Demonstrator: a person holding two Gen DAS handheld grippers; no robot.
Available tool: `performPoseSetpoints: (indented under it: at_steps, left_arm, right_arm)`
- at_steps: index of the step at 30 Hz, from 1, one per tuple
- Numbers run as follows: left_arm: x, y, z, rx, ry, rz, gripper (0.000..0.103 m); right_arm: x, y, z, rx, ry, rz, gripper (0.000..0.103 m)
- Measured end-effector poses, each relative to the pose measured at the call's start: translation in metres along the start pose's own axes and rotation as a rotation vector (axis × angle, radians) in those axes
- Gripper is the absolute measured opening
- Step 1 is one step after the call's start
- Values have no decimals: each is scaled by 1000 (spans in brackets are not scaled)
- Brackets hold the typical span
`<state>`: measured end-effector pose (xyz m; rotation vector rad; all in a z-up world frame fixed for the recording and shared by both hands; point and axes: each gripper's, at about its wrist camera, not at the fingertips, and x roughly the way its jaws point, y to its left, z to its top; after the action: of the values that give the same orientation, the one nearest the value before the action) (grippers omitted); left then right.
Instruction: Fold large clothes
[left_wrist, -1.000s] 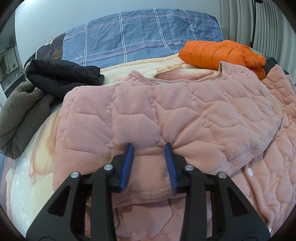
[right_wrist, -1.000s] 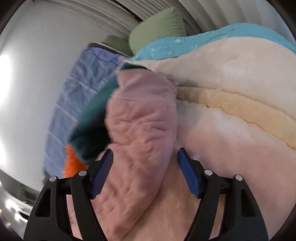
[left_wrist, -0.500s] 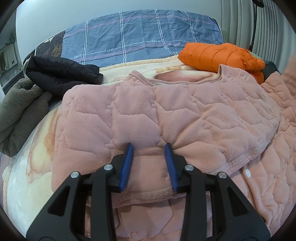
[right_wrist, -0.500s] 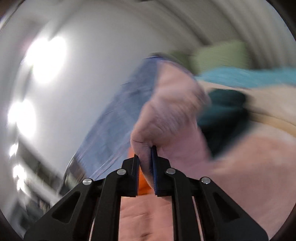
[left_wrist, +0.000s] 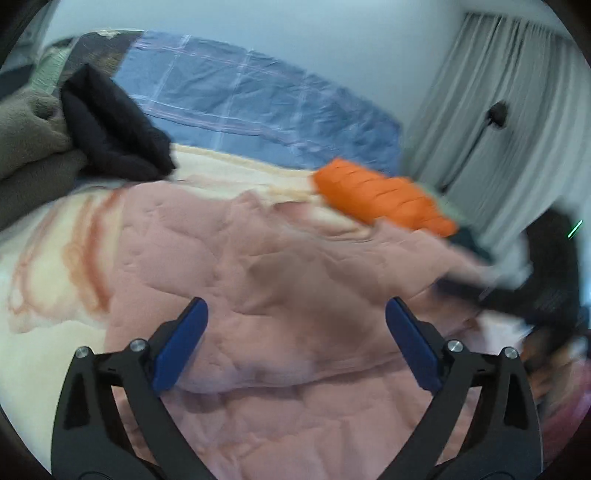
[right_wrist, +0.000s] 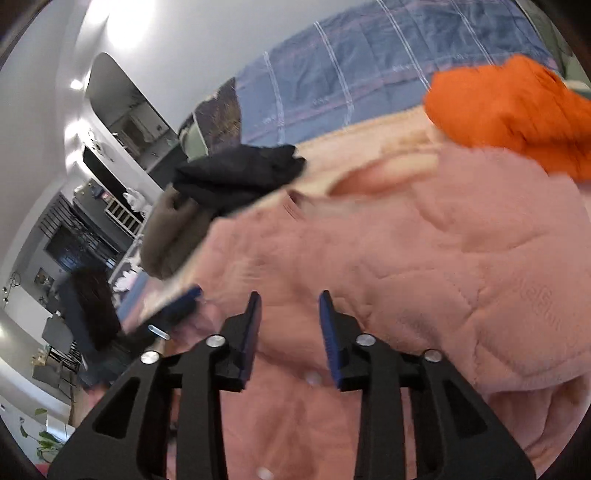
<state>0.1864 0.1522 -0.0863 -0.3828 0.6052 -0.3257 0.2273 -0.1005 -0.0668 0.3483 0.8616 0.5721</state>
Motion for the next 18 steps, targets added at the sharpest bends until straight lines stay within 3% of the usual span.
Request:
performPoseSetpoints:
  at_steps: [2, 4, 8, 9, 10, 12, 18]
  left_arm:
    - [4, 0, 5, -51, 22, -81, 99]
    - [17, 0, 6, -97, 77, -103, 99]
    - [39, -8, 11, -85, 138, -25, 95]
    - [43, -10, 13, -77, 146, -25, 69]
    - [49, -14, 17, -81, 168, -63, 23]
    - [50, -20, 28, -94, 171, -61, 15]
    - [-36, -57, 98, 74, -121, -10, 14]
  right_arm:
    - [-7, -10, -5, 9, 9, -16, 36]
    - [-17, -14, -16, 15, 8, -34, 36]
    - [-38, -15, -23, -52, -32, -93, 38]
    - [-41, -15, -26, -60, -40, -104, 40]
    - [-45, -15, -23, -63, -49, -115, 40]
    - [-56, -14, -22, -71, -78, -140, 41]
    - [-104, -23, -11, -80, -239, -219, 55]
